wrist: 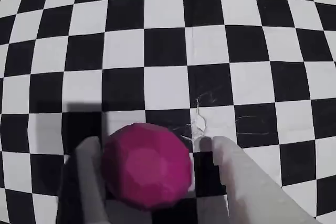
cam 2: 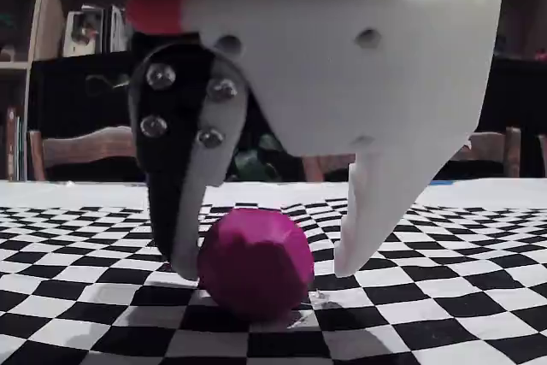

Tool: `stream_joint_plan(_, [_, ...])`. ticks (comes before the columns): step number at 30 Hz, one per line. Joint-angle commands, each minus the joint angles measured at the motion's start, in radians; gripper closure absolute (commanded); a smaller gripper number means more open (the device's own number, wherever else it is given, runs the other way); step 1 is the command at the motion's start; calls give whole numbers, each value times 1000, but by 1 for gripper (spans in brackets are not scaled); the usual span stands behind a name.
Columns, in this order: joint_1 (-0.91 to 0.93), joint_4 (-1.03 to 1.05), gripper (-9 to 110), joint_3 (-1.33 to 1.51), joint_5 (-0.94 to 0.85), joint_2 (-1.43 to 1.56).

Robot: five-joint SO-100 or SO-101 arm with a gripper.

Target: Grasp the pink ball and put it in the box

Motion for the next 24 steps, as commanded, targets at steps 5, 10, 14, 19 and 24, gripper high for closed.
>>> stream_joint_plan(5, [-8, -8, 101, -20, -8, 0])
stream_joint_plan(10, [-6, -8, 101, -20, -8, 0])
stream_joint_plan(14, [-3, -6, 101, -20, -8, 9])
stream_joint_plan(19, [-2, 0, 101, -17, -8, 49])
stream_joint_plan(24, [-5, 0, 101, -15, -8, 94])
